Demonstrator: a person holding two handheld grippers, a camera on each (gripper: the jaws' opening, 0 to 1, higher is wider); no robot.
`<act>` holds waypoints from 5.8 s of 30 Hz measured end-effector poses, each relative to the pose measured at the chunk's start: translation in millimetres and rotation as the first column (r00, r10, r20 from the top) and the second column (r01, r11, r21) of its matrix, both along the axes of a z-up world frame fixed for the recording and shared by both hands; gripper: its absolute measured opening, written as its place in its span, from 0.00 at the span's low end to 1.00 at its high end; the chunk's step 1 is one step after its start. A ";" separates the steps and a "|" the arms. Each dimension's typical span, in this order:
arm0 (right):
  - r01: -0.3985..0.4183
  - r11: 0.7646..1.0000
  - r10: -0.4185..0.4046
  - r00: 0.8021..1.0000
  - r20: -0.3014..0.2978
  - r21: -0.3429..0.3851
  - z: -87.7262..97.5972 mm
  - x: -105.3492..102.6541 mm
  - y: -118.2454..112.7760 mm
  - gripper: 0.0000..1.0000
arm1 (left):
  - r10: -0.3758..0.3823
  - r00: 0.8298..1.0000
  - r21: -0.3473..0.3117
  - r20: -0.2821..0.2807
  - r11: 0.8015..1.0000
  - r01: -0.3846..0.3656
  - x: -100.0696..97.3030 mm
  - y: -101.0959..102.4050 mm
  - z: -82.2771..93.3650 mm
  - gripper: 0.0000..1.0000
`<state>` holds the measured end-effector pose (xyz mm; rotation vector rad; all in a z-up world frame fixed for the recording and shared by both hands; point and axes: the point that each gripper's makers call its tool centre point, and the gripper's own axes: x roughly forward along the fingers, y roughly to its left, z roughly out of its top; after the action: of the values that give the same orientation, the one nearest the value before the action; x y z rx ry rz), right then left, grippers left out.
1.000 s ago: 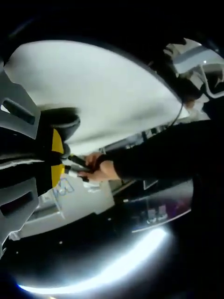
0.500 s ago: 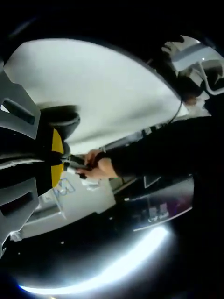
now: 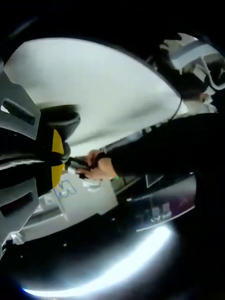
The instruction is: Open the folded towel by lifting each exposed corner and separating the folded layers until the towel lies flat within the target outline without major curled edges
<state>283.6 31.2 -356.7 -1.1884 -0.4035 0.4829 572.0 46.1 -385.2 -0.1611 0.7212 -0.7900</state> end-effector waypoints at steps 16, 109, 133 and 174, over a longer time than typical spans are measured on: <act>-0.003 1.000 0.003 1.000 -0.008 0.013 1.4 0.7 -0.9 0.00 | 0.006 1.000 0.048 0.022 0.999 -0.008 -0.5 -1.7 -3.2 0.04; 0.176 0.948 -0.187 0.982 0.016 0.264 69.1 12.8 -117.8 0.00 | -0.021 0.991 -0.116 0.130 0.993 0.037 -8.8 -113.3 80.8 0.04; 0.227 0.927 -0.242 0.970 0.014 0.300 75.0 20.9 -158.6 0.00 | -0.040 0.990 -0.157 0.134 0.986 0.061 -4.6 -156.3 88.6 0.04; 0.343 0.850 -0.331 0.938 -0.102 0.399 43.7 27.0 -229.6 0.00 | -0.025 0.981 -0.052 0.194 0.998 0.036 16.6 -221.2 66.5 0.04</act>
<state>310.7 -198.5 -313.0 -0.8134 -0.2445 0.0969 588.6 -175.1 -318.7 -0.1209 0.5194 -0.8428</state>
